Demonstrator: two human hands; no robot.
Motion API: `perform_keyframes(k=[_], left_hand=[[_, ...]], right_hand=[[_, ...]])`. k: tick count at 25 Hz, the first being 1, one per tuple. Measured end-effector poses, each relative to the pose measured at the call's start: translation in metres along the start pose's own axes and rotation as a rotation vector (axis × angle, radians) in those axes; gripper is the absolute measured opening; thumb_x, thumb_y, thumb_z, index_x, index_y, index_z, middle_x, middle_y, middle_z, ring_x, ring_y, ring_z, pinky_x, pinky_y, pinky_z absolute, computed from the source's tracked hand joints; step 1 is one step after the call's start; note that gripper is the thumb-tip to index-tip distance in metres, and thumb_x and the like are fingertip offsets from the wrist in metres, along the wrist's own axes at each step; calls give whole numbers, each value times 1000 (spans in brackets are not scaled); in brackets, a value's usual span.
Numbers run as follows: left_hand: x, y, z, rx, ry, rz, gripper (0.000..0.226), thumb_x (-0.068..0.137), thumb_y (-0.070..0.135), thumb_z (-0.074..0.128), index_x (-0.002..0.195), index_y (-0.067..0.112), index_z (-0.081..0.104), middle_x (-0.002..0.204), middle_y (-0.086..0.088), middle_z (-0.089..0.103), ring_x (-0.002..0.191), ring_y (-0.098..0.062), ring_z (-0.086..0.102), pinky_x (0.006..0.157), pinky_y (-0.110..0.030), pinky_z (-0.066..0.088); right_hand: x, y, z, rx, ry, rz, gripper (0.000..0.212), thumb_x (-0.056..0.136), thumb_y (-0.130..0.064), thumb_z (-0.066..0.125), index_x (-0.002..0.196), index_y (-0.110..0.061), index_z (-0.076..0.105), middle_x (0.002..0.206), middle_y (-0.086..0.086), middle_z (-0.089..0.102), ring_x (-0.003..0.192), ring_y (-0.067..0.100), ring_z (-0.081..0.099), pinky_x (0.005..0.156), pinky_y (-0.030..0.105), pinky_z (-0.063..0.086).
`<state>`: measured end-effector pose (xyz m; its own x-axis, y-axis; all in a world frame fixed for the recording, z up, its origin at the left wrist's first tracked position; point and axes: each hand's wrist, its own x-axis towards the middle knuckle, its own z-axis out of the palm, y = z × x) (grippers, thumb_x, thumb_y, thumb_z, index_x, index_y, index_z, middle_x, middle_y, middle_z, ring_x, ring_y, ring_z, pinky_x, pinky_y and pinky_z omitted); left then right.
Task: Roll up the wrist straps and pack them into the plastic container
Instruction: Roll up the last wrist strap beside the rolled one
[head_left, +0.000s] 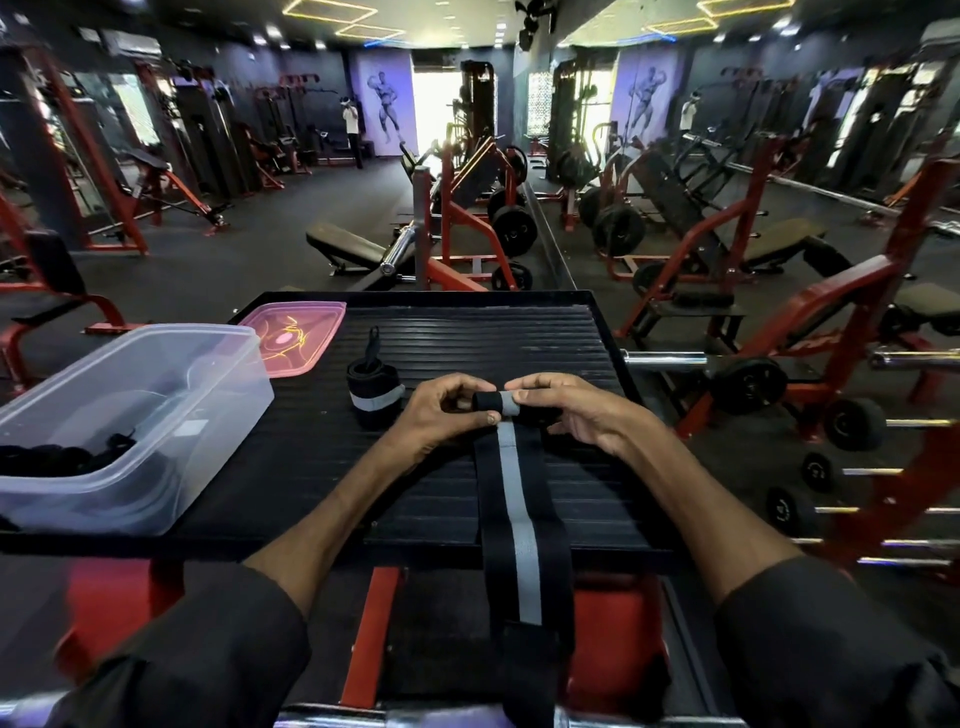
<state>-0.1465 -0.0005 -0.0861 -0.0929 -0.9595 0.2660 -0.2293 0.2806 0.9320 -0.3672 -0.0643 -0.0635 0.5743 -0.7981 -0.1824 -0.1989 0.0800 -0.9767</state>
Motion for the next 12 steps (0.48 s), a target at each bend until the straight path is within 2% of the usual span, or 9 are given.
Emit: perform_keyframes(k=[3, 6, 9, 12], left_hand=[[-6, 7, 1, -48, -44, -99, 37, 82, 3, 78, 116, 12, 67, 94, -4, 71, 86, -12, 68, 76, -26, 58], [-10, 10, 1, -95, -165, -228, 37, 91, 16, 71, 128, 14, 62, 114, -2, 73, 105, -15, 71, 82, -27, 59], [-13, 9, 2, -89, -192, -258, 36, 94, 25, 69, 128, 15, 62, 125, -7, 70, 117, -18, 67, 95, -35, 57], [-17, 10, 5, -57, -133, -209, 34, 90, 23, 73, 123, 16, 66, 120, -7, 71, 107, -10, 69, 84, -28, 59]], right_hand=[[-5, 4, 0, -41, 36, -87, 32, 88, -17, 77, 120, -12, 71, 107, 1, 74, 97, 11, 67, 78, 26, 51], [-8, 8, 4, -28, 97, -228, 31, 84, -3, 79, 114, -7, 72, 90, -5, 75, 80, 2, 69, 69, 15, 52], [-11, 13, 9, -49, 90, -330, 36, 78, 7, 80, 112, 1, 71, 93, 1, 74, 87, 7, 70, 78, 19, 56], [-14, 11, 12, -107, 86, -310, 39, 74, 12, 79, 109, -2, 72, 100, 5, 72, 95, 15, 69, 84, 24, 58]])
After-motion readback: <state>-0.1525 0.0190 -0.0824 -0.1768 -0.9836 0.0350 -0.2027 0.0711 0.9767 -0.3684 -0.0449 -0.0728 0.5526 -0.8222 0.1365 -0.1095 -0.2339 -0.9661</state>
